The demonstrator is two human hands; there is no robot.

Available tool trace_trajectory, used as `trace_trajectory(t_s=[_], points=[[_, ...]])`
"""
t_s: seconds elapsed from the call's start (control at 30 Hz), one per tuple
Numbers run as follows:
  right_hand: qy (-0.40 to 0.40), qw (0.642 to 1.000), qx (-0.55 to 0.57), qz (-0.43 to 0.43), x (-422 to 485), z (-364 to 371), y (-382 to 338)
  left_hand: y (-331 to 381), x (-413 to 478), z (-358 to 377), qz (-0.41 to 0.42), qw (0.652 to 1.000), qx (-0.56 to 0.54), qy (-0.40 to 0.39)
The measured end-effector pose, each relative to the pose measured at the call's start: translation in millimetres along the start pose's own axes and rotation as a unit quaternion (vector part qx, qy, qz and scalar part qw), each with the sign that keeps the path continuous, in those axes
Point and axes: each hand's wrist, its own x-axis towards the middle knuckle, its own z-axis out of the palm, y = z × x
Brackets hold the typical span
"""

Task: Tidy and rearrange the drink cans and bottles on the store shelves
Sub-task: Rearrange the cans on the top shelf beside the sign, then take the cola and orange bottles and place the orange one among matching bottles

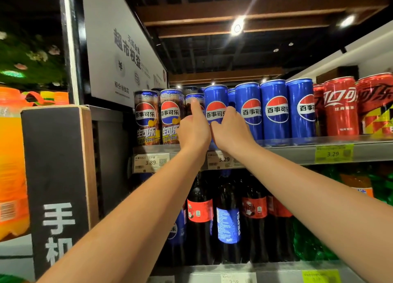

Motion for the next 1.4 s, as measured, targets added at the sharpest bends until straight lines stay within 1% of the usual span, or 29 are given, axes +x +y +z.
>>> trace_trajectory(t_s=[0.2, 0.37, 0.47, 0.6, 0.7, 0.77, 0.87, 0.93, 1.07, 1.2, 1.3, 1.4], points=[[0.007, 1.0, -0.016, -0.02, 2, 0, 5, -6, 4, 0, -0.003, 0.999, -0.044, -0.001], [-0.005, 0.999, -0.03, -0.023, 3, -2, 5, -9, 6, -3, -0.029, 0.995, -0.081, -0.04], [-0.011, 0.999, -0.032, -0.026, 3, -6, 4, -8, 2, -5, -0.022, 0.995, -0.072, -0.061], [-0.021, 0.999, -0.025, -0.032, -1, -17, 6, -6, -9, -8, -0.013, 0.996, -0.06, -0.059], [-0.041, 0.997, -0.022, -0.055, -10, -30, 12, -7, -21, -13, -0.019, 0.997, -0.043, -0.068], [-0.044, 0.996, -0.016, -0.072, -19, -38, 16, -10, -29, -19, -0.021, 0.998, -0.022, -0.056], [-0.046, 0.995, 0.009, -0.084, -36, -46, 24, -19, -45, -29, -0.046, 0.999, -0.001, -0.022], [-0.068, 0.994, 0.025, -0.081, -50, -46, 33, -28, -58, -34, -0.063, 0.998, 0.016, -0.007], [-0.142, 0.987, 0.046, -0.066, -82, -36, 56, -49, -82, -39, -0.095, 0.995, 0.037, 0.011], [-0.216, 0.975, 0.03, -0.03, -105, -17, 74, -72, -103, -44, -0.122, 0.99, 0.052, 0.044], [-0.241, 0.97, 0.034, -0.005, -107, -1, 80, -83, -114, -49, -0.137, 0.987, 0.064, 0.06], [-0.237, 0.97, 0.04, 0.023, -104, 16, 79, -90, -115, -58, -0.146, 0.985, 0.075, 0.059]])
